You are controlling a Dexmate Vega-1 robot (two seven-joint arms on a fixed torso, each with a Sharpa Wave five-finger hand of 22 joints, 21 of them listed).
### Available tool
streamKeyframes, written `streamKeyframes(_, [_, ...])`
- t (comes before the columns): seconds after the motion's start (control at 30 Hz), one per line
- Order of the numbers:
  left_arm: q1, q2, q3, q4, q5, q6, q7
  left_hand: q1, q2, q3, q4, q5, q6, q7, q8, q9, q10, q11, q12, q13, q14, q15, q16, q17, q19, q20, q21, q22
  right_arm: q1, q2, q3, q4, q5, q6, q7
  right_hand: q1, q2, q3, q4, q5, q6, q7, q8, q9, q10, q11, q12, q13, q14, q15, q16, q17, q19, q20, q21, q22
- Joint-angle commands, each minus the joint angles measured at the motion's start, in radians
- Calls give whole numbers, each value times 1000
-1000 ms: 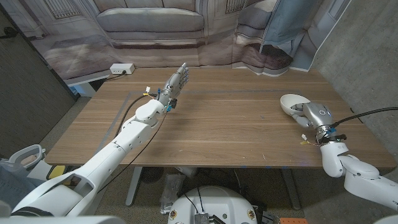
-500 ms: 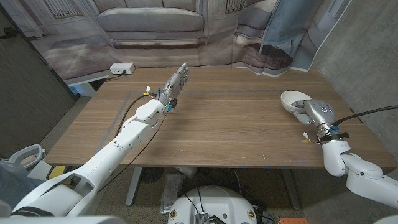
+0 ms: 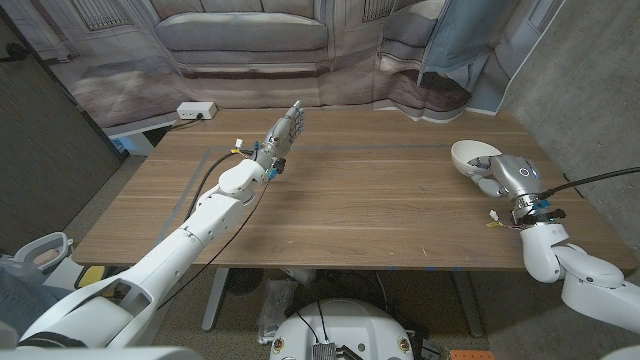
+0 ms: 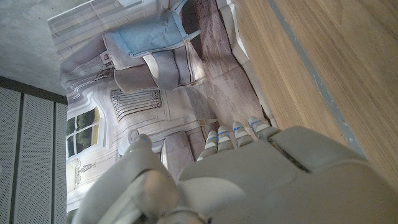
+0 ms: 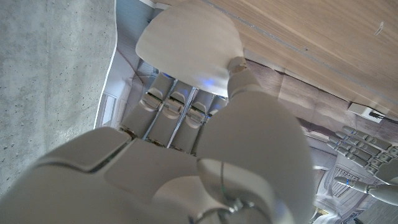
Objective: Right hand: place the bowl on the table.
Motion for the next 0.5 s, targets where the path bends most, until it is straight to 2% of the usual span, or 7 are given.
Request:
streamKeyframes(0.03, [7, 2, -2, -8, 0, -3, 4, 2, 7, -5, 0, -1, 3, -2, 1, 3, -7, 2, 1, 4, -3, 1, -2, 3, -8, -20, 0, 5, -27, 7, 36, -33, -7, 22, 12, 101, 93, -5, 0, 6, 36, -33, 1, 2, 28, -18, 0, 4, 10, -71, 8, 6, -3, -114, 13, 6])
streamKeyframes(0.5, [3, 5, -1, -17, -2, 9, 1, 3, 9, -7, -1, -1, 1, 0, 0, 3, -9, 3, 0, 4, -5, 0, -3, 3, -9, -19, 0, 5, -58, 22, 73, -66, -30, 56, 23, 104, 94, -11, 1, 6, 38, -32, -2, 2, 28, -18, -1, 6, 14, -71, 9, 9, -5, -114, 26, 12])
